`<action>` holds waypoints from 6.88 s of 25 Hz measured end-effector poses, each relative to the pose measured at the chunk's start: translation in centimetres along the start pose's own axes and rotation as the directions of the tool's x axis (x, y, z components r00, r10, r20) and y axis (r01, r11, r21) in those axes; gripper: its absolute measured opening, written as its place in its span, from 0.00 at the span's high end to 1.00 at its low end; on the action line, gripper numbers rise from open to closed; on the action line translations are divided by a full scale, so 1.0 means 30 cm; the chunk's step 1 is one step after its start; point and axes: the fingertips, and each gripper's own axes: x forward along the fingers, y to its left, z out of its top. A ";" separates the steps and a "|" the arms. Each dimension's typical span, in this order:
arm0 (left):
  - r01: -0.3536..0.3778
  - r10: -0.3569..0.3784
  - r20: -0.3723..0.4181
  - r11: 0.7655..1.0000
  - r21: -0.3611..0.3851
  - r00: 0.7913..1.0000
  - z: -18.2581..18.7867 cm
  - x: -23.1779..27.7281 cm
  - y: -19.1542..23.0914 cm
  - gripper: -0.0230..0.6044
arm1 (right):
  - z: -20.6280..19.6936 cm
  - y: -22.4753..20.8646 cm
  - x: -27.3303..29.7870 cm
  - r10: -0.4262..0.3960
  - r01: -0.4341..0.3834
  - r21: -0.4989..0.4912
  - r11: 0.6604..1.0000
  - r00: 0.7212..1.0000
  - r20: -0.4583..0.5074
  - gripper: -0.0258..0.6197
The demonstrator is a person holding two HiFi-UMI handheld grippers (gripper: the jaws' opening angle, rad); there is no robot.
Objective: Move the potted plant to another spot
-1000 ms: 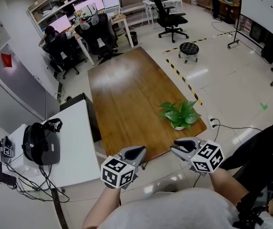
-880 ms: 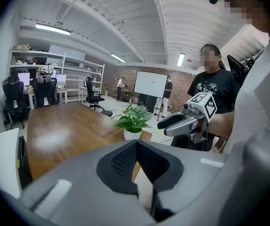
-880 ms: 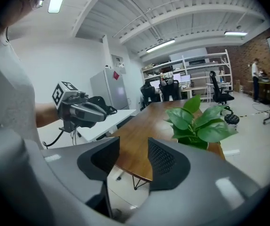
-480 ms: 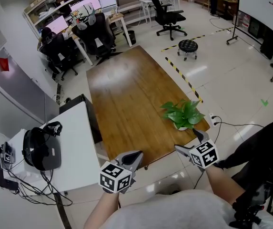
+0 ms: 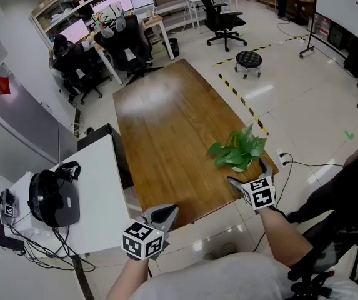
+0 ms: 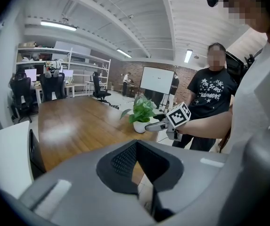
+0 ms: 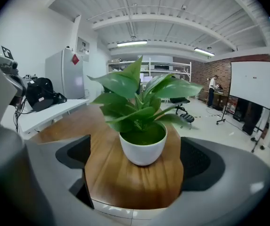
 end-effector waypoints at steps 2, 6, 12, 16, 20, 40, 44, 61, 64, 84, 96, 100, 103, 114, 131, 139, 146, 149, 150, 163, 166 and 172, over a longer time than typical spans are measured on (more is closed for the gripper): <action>-0.008 0.008 -0.005 1.000 -0.003 1.000 -0.003 -0.004 0.013 0.99 | -0.011 -0.016 0.025 -0.017 0.017 0.004 1.000 1.000 0.006 0.06; -0.022 0.022 -0.022 1.000 -0.008 1.000 -0.016 -0.013 0.033 0.99 | -0.033 -0.041 0.056 -0.029 0.028 0.054 0.998 0.999 0.025 0.06; -0.040 0.040 -0.040 0.999 -0.009 0.998 -0.012 -0.013 0.042 0.99 | -0.052 -0.079 0.120 -0.017 0.017 0.012 1.000 1.000 0.006 0.06; -0.042 0.042 -0.046 0.999 -0.005 0.998 0.000 -0.004 0.030 0.99 | -0.047 -0.077 0.160 0.012 -0.011 -0.046 0.999 1.000 0.005 0.06; -0.047 0.048 -0.056 0.999 0.005 0.997 0.002 -0.002 0.027 0.99 | -0.026 -0.059 0.188 0.045 -0.043 -0.062 0.997 0.999 0.029 0.08; -0.096 0.095 -0.078 0.995 -0.002 0.992 -0.020 -0.003 0.028 0.99 | -0.033 -0.093 0.210 0.026 -0.024 -0.049 0.998 0.999 0.034 0.23; -0.099 0.099 -0.078 0.995 -0.004 0.992 -0.016 0.003 0.028 0.99 | -0.027 -0.095 0.210 0.023 -0.021 -0.052 0.998 0.999 0.037 0.23; -0.118 0.117 -0.029 0.993 -0.017 0.993 0.018 0.012 0.005 0.99 | 0.051 -0.139 0.146 0.023 -0.019 -0.056 0.998 0.997 0.071 0.23; -0.129 0.128 -0.007 0.992 -0.019 0.992 0.033 -0.008 0.013 0.99 | 0.099 -0.133 0.132 0.027 -0.021 -0.071 0.997 0.996 0.082 0.23; -0.221 0.228 0.093 0.972 -0.080 0.969 -0.049 -0.388 0.103 0.99 | 0.408 0.323 0.075 0.163 -0.142 -0.159 0.977 0.979 0.127 0.23; -0.388 0.408 0.115 0.907 -0.165 0.906 -0.217 -0.813 0.188 0.99 | 0.518 0.871 0.113 0.342 -0.302 -0.259 0.917 0.932 0.123 0.23; -0.445 0.472 0.116 0.873 -0.201 0.874 -0.286 -0.949 0.204 0.99 | 0.538 1.066 0.126 0.399 -0.350 -0.296 0.889 0.909 0.122 0.23; -0.484 0.516 0.109 0.844 -0.231 0.850 -0.347 -1.043 0.210 0.99 | 0.547 1.206 0.134 0.447 -0.394 -0.315 0.864 0.887 0.115 0.23; -0.610 0.663 0.069 0.720 -0.332 0.745 -0.546 -1.324 0.231 0.99 | 0.508 1.700 0.173 0.616 -0.558 -0.370 0.743 0.786 0.050 0.23; -0.664 0.713 -0.036 0.632 -0.398 0.700 -0.705 -1.390 0.245 0.99 | 0.221 2.008 0.293 0.719 -0.701 -0.387 0.599 0.684 -0.125 0.23; -0.665 0.709 -0.049 0.633 -0.397 0.704 -0.718 -1.385 0.247 0.99 | 0.170 2.011 0.305 0.724 -0.710 -0.402 0.578 0.674 -0.148 0.23; -0.659 0.700 -0.046 0.646 -0.385 0.713 -0.701 -1.373 0.255 0.99 | 0.168 2.015 0.307 0.728 -0.705 -0.433 0.562 0.670 -0.146 0.23; -0.656 0.695 -0.046 0.651 -0.382 0.717 -0.704 -1.367 0.258 0.99 | 0.167 2.021 0.302 0.744 -0.714 -0.444 0.541 0.653 -0.144 0.23; -0.654 0.693 -0.045 0.654 -0.379 0.719 -0.703 -1.364 0.260 0.99 | 0.167 2.021 0.301 0.748 -0.720 -0.443 0.535 0.647 -0.147 0.22; -0.606 0.648 0.001 0.712 -0.353 0.761 -0.674 -1.307 0.267 0.99 | 0.184 1.915 0.223 0.755 -0.715 -0.438 0.545 0.646 -0.114 0.04; -0.581 0.626 0.030 0.739 -0.340 0.779 -0.627 -1.261 0.260 0.99 | 0.240 1.836 0.145 0.751 -0.691 -0.457 0.560 0.656 -0.071 0.08; -0.501 0.547 0.098 0.814 -0.294 0.831 -0.503 -1.115 0.244 0.99 | 0.380 1.662 -0.095 0.771 -0.680 -0.456 0.575 0.636 0.023 0.37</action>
